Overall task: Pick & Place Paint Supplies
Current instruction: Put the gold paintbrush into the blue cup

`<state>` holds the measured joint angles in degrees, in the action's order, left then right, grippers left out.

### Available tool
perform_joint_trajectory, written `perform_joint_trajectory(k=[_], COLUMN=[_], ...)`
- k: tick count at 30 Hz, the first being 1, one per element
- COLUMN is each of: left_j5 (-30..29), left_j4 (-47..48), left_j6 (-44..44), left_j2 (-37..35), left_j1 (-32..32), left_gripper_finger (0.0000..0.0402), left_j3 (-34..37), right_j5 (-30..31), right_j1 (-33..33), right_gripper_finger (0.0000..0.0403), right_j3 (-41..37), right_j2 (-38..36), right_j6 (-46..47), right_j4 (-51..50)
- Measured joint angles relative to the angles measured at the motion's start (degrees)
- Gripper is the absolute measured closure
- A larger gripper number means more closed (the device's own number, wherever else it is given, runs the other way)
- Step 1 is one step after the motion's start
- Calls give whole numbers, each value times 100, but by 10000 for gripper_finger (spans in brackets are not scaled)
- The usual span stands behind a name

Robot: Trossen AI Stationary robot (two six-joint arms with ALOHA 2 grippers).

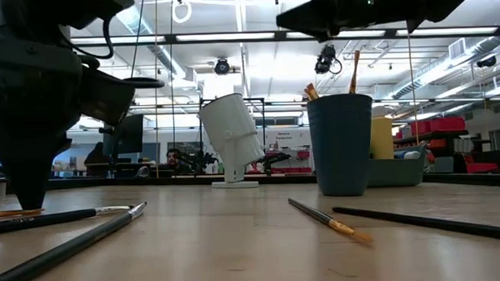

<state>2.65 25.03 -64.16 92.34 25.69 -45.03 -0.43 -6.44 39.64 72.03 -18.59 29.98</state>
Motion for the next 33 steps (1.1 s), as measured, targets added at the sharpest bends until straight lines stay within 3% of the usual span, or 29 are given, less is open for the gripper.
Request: perform_joint_trajectory(k=[6,18,27,33], left_j5=[-353,-792,-992,-2473], left_j4=[29,328,368,380], left_j6=[127,-254,-186,312], left_j2=[31,44,36,-241], left_j1=[141,207,209,142], left_gripper_finger=[277,390,397,399], left_j3=[9,6,-19,-392], right_j5=[2,0,-2,-66], right_j1=[0,0,0,0], right_gripper_finger=[284,284,284,284], right_j3=[0,0,0,0], right_j2=[-4,-2,-2,-2], right_j6=[-409,-616,-601,-486], right_j4=[288,467,469,469])
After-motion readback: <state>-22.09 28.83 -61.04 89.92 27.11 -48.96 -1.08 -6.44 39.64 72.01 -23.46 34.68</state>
